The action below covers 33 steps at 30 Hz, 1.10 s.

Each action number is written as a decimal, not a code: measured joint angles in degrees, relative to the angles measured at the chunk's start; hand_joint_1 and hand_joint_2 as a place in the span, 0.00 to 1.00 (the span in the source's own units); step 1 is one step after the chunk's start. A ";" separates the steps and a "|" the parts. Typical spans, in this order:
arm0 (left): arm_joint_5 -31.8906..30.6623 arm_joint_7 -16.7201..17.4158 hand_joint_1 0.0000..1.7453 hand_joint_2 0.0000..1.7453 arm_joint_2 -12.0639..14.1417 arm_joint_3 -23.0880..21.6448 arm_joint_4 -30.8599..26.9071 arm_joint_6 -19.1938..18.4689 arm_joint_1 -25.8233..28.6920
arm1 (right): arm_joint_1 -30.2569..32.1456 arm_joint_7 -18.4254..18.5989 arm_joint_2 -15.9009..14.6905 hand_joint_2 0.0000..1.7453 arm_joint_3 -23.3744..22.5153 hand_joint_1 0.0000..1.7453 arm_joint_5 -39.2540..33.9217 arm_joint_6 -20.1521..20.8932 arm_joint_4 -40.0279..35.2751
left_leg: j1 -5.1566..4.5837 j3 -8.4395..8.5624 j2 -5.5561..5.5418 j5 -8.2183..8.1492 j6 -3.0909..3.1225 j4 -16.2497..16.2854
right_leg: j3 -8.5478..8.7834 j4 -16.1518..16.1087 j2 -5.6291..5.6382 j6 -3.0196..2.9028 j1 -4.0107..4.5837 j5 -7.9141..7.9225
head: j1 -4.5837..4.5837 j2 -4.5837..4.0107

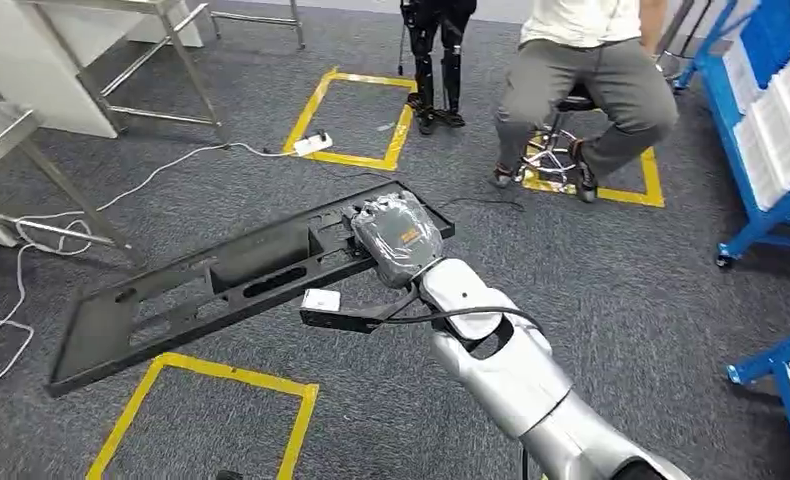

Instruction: Take the parts from the cabinet and place them on the table.

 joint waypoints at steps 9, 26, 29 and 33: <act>-0.09 0.05 0.00 1.00 -0.02 0.00 0.02 0.11 0.37 | -0.07 0.07 0.61 1.00 -0.07 1.00 0.04 0.04 -0.02 | 0.58 -8.42 5.17 -8.34 -0.88 16.63 | 0.35 0.15 -2.98 -3.50 1.84 0.09 | -0.50 0.00; -0.15 0.07 0.00 1.00 -0.02 0.02 -0.13 -0.02 -0.18 | -0.02 -0.02 0.31 1.00 -0.33 1.00 0.04 0.18 -0.02 | -1.77 2.96 3.26 1.02 5.06 -4.07 | -6.75 15.41 -2.26 -2.34 1.34 -6.38 | -0.59 -0.02; -0.15 0.09 0.00 1.00 -0.26 0.04 -0.04 0.00 0.06 | -0.04 -0.02 0.26 1.00 -0.31 1.00 0.17 0.20 -0.02 | 0.22 1.99 1.04 -0.17 2.28 -1.55 | -1.28 3.79 -1.96 1.86 -0.90 -0.82 | -0.59 -0.02; -0.13 0.13 0.00 1.00 0.13 0.11 -0.02 0.11 0.15 | 0.34 0.02 0.31 1.00 -0.29 1.00 0.06 0.37 0.02 | 0.68 -1.22 -0.44 -1.99 -0.35 3.06 | -1.05 2.86 0.06 -0.28 -0.78 -1.26 | -0.33 -0.02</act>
